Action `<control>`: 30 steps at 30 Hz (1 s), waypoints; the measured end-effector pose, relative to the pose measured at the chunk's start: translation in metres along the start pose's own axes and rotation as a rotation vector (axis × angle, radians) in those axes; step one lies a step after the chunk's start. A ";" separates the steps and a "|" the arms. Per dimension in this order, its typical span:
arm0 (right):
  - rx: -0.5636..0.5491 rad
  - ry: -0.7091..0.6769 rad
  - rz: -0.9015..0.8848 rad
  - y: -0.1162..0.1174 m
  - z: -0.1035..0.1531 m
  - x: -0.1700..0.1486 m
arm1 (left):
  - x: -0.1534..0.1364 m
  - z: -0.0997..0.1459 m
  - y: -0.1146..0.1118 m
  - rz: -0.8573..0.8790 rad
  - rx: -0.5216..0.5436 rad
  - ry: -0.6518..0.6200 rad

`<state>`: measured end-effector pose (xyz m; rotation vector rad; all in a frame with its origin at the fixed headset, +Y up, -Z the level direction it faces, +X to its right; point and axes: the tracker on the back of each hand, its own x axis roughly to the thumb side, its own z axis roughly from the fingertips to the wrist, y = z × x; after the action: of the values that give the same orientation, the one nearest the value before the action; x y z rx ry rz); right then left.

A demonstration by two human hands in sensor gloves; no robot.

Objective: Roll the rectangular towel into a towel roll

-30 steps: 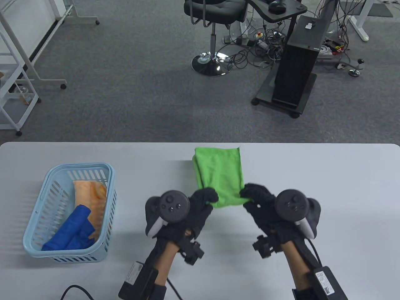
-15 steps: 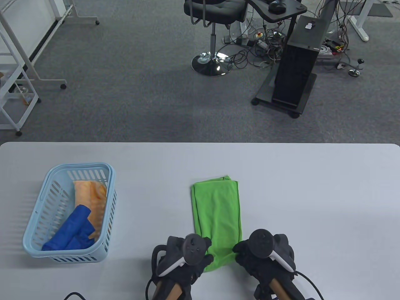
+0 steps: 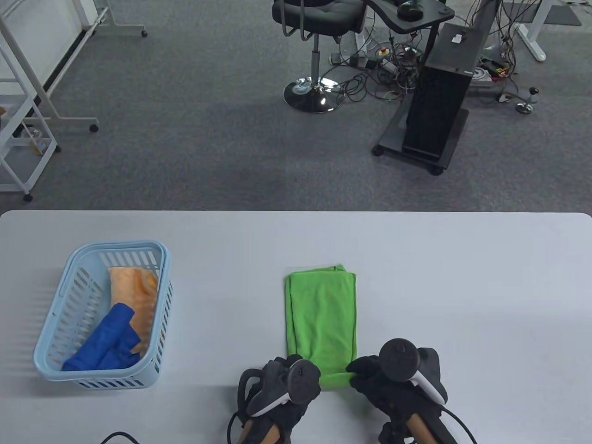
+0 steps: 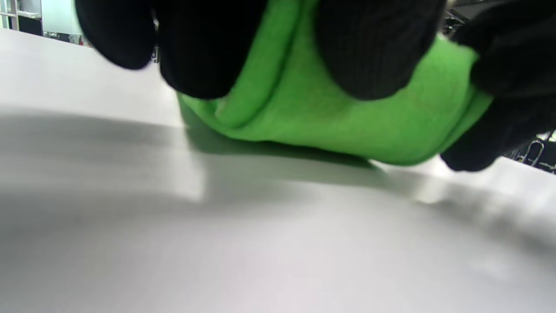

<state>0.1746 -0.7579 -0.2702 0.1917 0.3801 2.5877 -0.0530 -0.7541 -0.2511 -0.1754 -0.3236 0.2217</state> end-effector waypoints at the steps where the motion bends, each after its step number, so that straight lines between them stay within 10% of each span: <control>1: 0.001 0.001 0.005 0.000 0.000 0.000 | -0.001 0.002 0.001 -0.001 0.005 -0.003; 15: 0.096 0.064 0.223 0.015 -0.003 0.005 | -0.011 0.001 -0.005 0.042 -0.138 0.133; 30: -0.059 -0.018 0.402 0.030 -0.006 0.026 | 0.006 -0.004 -0.017 -0.245 -0.197 0.289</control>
<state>0.1370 -0.7715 -0.2654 0.2965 0.2809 2.9848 -0.0429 -0.7696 -0.2497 -0.3561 -0.0769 -0.0790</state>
